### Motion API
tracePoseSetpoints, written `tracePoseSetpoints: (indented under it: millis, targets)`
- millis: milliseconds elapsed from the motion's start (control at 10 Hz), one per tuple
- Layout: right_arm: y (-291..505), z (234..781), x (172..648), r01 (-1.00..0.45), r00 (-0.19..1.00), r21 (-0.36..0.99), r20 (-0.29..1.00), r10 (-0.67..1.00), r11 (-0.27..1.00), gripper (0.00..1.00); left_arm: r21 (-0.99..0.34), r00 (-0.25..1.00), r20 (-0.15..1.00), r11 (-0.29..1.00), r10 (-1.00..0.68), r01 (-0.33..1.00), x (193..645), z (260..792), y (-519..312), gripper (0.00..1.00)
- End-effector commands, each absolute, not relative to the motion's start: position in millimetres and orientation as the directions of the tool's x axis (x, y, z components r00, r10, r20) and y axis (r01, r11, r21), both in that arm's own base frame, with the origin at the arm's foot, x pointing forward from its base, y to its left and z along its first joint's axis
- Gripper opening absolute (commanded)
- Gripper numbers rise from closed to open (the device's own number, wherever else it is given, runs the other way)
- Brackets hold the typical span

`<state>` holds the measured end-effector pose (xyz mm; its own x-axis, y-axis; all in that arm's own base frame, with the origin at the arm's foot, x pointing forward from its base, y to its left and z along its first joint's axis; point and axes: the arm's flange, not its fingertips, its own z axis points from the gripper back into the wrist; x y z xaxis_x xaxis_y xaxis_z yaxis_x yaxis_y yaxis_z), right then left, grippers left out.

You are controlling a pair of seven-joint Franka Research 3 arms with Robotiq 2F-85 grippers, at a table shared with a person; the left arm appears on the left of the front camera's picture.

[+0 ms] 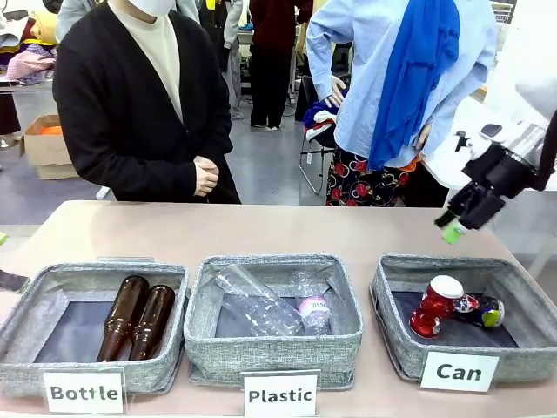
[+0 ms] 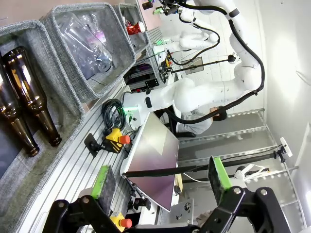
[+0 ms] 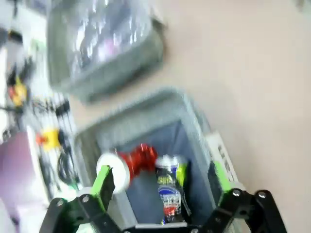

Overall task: Sort the can waste into the basket.
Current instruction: Pick up the can waste from the table and place it in the right Fabric basket.

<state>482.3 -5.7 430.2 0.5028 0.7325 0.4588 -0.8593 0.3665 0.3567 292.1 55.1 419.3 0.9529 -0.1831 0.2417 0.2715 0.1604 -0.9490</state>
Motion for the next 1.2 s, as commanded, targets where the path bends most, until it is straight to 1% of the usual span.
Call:
tracePoseSetpoints:
  millis: [0, 100, 200, 400, 500, 600, 1100]
  targets:
    - [7.0, 432.9, 495.2, -0.626, 0.764, 0.615, 0.606, 0.222, 0.479, 1.0, -0.95, 0.952, 0.24, 0.158, -0.192, 0.271, 287.3, 419.6, 57.9, 1.0]
    - [11.7, 424.5, 501.1, -0.542, 0.83, 0.719, 0.54, 0.141, 0.435, 1.0, -0.95, 0.952, 0.24, 0.158, -0.192, 0.271, 287.3, 419.6, 57.9, 1.0]
    - [14.4, 417.2, 506.2, -0.497, 0.858, 0.778, 0.507, 0.083, 0.385, 1.0, -0.95, 0.952, 0.24, 0.158, -0.192, 0.271, 287.3, 419.6, 57.9, 1.0]
    - [9.2, 416.6, 504.8, -0.498, 0.857, 0.817, 0.515, 0.021, 0.292, 1.0, -0.95, 0.952, 0.24, 0.158, -0.192, 0.271, 287.3, 419.6, 57.9, 1.0]
    - [5.2, 415.0, 505.0, -0.522, 0.845, 0.796, 0.533, 0.054, 0.307, 1.0, -0.95, 0.952, 0.24, 0.158, -0.192, 0.271, 287.3, 419.6, 57.9, 1.0]
    - [14.6, 410.3, 508.8, -0.502, 0.863, 0.797, 0.488, 0.133, 0.336, 1.0, -0.95, 0.952, 0.24, 0.158, -0.192, 0.271, 287.3, 419.6, 57.9, 1.0]
    - [14.6, 410.3, 508.8, -0.502, 0.863, 0.797, 0.488, 0.133, 0.336, 1.0, -0.95, 0.952, 0.24, 0.158, -0.192, 0.271, 287.3, 419.6, 57.9, 1.0]
